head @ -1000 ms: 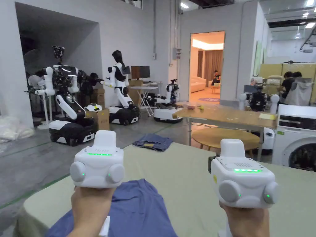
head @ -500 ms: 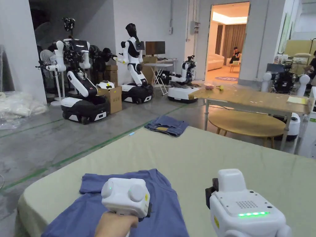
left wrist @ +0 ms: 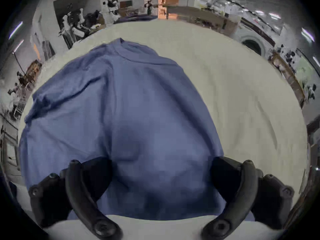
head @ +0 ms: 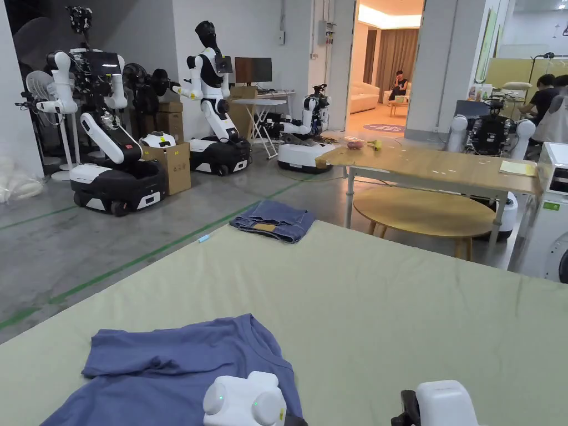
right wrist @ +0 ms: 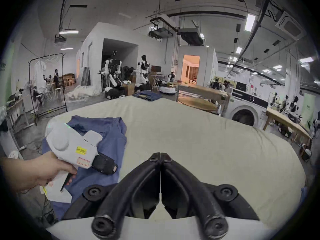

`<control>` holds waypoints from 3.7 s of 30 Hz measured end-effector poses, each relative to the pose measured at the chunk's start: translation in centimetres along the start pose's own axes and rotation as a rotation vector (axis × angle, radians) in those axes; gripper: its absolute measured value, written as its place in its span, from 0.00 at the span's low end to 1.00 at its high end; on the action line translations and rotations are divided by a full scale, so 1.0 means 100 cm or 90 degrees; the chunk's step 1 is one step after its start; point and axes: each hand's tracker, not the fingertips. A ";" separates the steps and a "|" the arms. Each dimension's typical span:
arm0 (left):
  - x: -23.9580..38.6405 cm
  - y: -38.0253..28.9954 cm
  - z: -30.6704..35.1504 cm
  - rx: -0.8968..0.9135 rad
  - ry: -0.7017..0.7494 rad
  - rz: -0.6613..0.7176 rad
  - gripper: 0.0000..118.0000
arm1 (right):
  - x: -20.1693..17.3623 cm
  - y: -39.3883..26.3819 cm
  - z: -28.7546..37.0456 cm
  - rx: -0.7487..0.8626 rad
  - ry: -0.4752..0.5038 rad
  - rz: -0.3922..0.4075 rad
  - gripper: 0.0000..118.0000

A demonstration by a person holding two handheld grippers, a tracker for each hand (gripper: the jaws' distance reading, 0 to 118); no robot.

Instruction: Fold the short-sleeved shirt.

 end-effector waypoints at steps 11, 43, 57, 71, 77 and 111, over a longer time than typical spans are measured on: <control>0.011 0.005 0.054 0.087 -0.033 -0.012 0.00 | 0.059 -0.004 0.054 0.017 -0.056 -0.098 0.00; 0.436 -0.098 0.130 0.106 -0.381 -0.288 0.53 | 0.279 -0.076 0.266 -0.019 -0.377 -0.191 0.00; 0.140 -0.095 0.255 0.370 -0.111 -0.244 0.00 | 0.205 -0.075 0.252 0.025 -0.296 -0.143 0.00; 0.171 -0.025 0.097 0.162 -0.055 -0.187 0.00 | 0.225 -0.101 0.227 -0.010 -0.268 -0.179 0.00; 0.203 0.006 0.029 0.108 0.012 -0.221 0.98 | 0.254 -0.121 0.220 -0.043 -0.291 -0.186 0.00; 0.193 0.014 0.108 0.151 -0.031 -0.264 0.00 | 0.316 -0.161 0.185 -0.207 -0.045 -0.231 0.00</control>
